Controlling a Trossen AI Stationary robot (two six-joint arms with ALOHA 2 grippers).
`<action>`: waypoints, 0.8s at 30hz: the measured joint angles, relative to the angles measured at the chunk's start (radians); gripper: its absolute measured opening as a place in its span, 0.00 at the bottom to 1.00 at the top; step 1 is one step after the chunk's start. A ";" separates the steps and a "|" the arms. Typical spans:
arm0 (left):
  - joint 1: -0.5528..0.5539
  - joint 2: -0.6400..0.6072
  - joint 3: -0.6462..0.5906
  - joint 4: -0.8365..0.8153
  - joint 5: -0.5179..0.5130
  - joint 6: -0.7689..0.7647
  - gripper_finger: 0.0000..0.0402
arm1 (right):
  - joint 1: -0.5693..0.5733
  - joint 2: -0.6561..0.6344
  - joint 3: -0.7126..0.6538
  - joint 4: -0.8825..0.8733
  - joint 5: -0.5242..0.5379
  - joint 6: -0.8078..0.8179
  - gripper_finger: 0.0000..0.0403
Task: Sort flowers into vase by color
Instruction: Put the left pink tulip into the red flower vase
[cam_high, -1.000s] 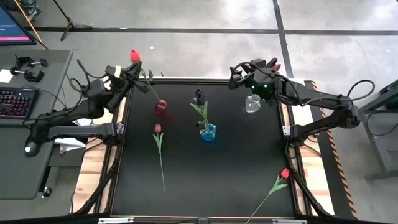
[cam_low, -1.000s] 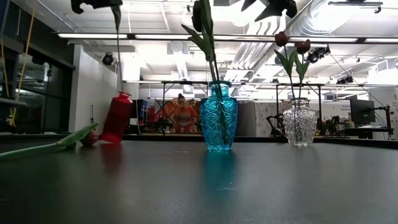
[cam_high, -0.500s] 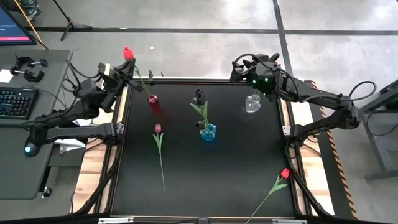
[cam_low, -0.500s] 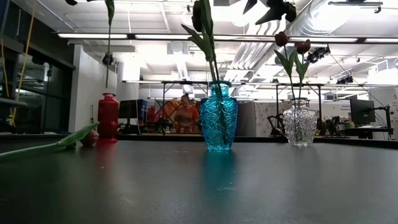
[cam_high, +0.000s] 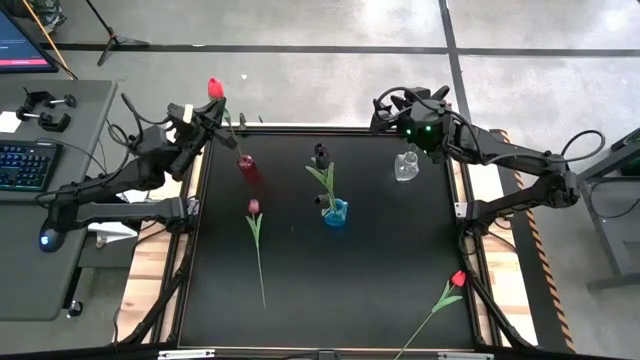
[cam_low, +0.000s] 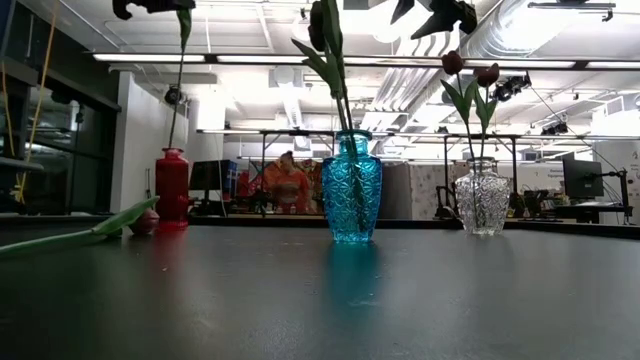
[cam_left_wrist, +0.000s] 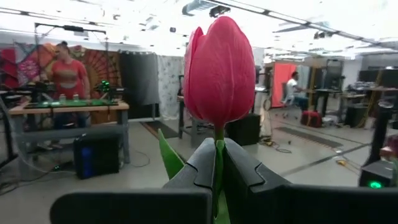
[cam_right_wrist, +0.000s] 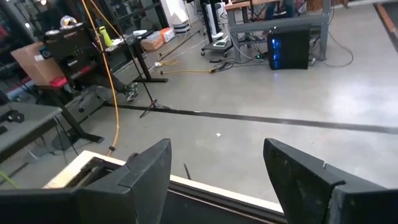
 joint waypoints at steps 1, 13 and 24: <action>0.000 0.006 0.000 -0.001 -0.012 0.000 0.00 | 0.000 0.000 0.000 0.000 0.000 -0.003 0.61; 0.001 0.059 -0.001 0.017 -0.041 0.088 0.00 | 0.000 0.000 0.000 0.000 0.006 -0.065 0.61; 0.001 -0.005 -0.001 0.198 -0.028 0.120 0.00 | -0.042 0.000 0.000 0.000 0.000 -0.029 0.61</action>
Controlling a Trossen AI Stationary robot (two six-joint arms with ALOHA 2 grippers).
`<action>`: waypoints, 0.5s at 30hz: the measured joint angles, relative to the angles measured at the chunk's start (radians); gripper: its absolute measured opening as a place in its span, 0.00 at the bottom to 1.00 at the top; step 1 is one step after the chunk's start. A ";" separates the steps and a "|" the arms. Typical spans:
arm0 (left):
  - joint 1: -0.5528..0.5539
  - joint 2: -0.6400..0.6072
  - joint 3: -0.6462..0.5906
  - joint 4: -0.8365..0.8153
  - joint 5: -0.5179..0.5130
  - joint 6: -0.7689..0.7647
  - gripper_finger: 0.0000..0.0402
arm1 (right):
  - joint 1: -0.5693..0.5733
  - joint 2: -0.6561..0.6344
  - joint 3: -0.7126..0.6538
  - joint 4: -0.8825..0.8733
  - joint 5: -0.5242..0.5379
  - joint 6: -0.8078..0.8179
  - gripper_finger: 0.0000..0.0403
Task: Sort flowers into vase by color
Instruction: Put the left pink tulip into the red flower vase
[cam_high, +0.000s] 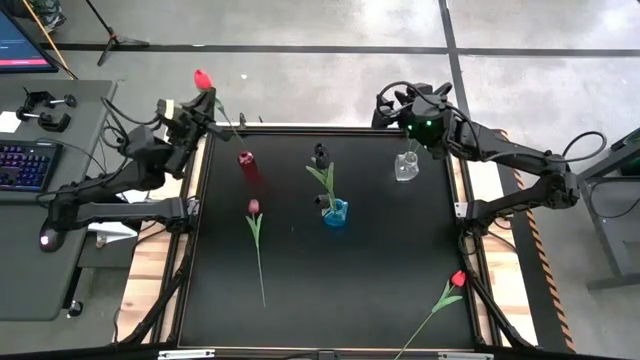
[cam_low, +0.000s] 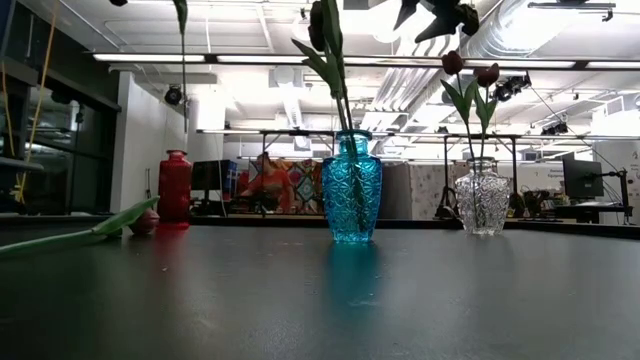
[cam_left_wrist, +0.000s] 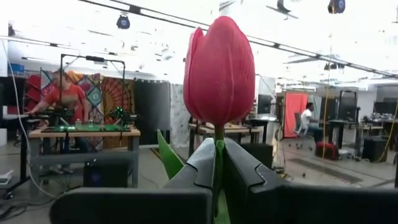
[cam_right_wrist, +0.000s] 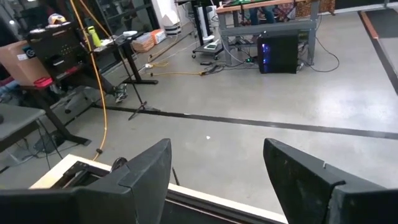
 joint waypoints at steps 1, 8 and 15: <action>0.000 -0.007 0.000 -0.015 0.001 0.000 0.00 | -0.003 0.000 0.000 0.000 0.000 0.000 0.61; 0.000 -0.018 0.000 -0.153 0.020 -0.005 0.00 | -0.009 0.000 0.000 0.000 0.006 -0.014 0.61; 0.000 -0.018 0.000 -0.178 0.050 -0.078 0.00 | -0.009 0.000 0.000 0.000 0.006 -0.024 0.61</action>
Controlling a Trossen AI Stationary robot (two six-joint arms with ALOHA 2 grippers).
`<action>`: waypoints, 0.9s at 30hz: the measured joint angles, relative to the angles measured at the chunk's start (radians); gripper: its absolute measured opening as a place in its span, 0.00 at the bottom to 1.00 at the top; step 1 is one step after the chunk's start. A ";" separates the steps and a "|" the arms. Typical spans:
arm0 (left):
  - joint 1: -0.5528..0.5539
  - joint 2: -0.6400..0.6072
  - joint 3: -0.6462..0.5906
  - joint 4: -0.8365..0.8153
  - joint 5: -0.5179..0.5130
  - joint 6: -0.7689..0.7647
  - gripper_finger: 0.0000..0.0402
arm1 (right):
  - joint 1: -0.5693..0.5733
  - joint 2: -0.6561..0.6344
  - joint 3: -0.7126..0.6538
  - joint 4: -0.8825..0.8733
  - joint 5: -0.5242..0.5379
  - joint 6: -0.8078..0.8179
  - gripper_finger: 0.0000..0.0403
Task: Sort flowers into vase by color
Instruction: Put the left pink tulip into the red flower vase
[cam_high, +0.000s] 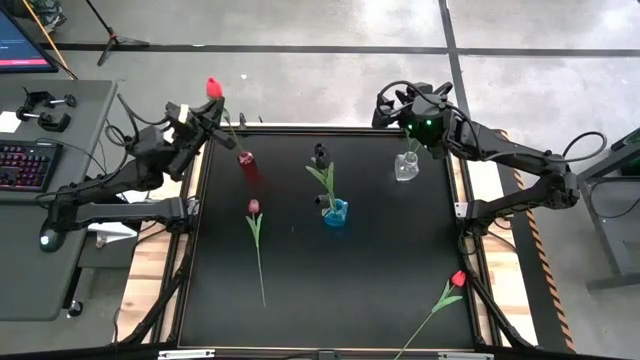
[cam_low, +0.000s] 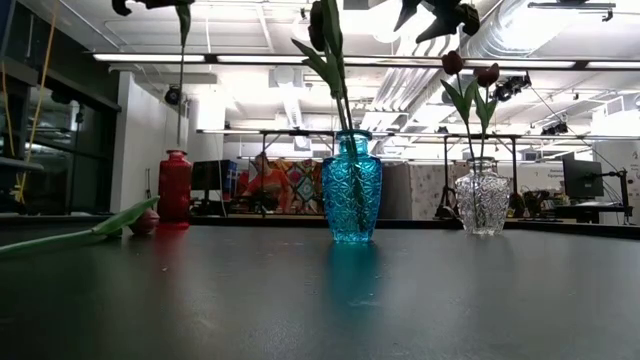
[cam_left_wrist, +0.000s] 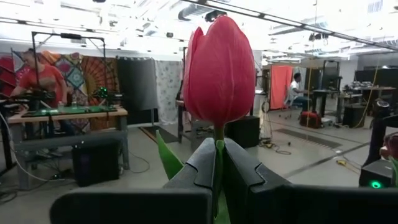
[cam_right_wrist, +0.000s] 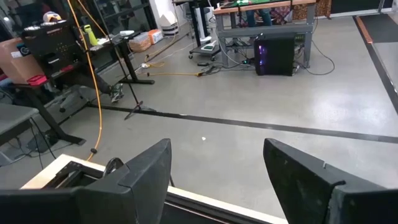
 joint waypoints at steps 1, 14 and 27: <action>0.000 0.000 0.000 0.004 -0.001 0.000 0.00 | 0.000 0.000 0.000 0.000 0.000 0.007 0.61; 0.000 0.012 0.000 -0.007 -0.028 0.053 0.00 | 0.000 0.000 0.000 -0.002 0.000 0.003 0.61; 0.000 0.057 0.000 0.094 -0.053 0.062 0.00 | 0.000 0.000 0.000 -0.004 -0.008 -0.042 0.61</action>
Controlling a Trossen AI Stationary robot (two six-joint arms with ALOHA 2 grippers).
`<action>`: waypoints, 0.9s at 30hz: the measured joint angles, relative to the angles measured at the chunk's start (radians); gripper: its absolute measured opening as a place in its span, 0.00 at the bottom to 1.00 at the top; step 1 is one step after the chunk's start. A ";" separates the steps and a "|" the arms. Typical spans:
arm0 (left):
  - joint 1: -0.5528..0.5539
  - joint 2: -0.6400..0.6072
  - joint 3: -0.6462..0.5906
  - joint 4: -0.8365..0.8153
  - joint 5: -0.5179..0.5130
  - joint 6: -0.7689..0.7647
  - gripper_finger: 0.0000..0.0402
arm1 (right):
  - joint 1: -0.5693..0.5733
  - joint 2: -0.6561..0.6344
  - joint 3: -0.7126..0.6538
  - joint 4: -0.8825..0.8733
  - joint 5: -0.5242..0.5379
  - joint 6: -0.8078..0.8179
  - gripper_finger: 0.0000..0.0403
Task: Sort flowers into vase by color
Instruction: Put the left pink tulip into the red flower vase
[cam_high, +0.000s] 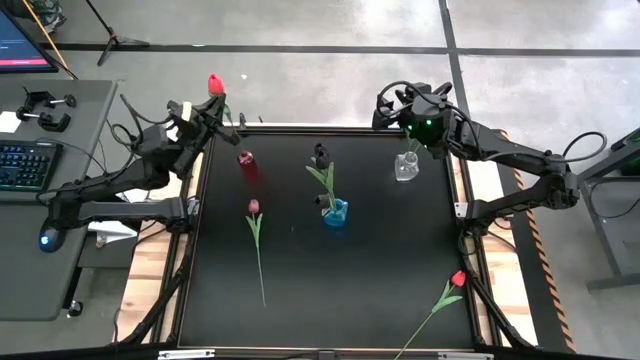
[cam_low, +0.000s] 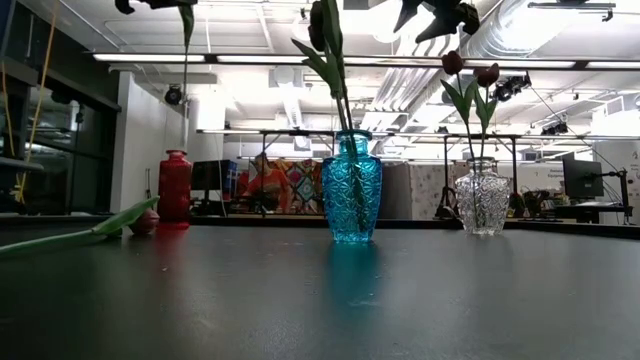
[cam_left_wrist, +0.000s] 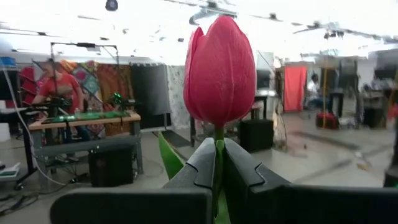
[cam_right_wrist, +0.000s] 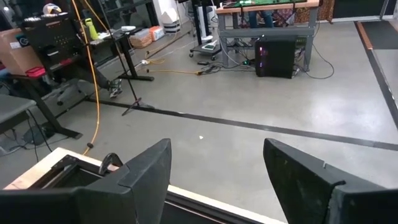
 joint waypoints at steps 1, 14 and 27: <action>0.000 -0.001 0.000 0.000 -0.004 0.000 0.00 | 0.000 0.000 0.000 0.000 0.000 -0.006 0.61; 0.000 0.047 0.000 -0.060 -0.005 0.000 0.00 | 0.000 0.000 0.000 -0.020 -0.004 -0.049 0.61; 0.000 0.057 0.000 -0.158 -0.029 -0.083 0.00 | 0.000 0.000 0.000 -0.012 -0.004 -0.038 0.61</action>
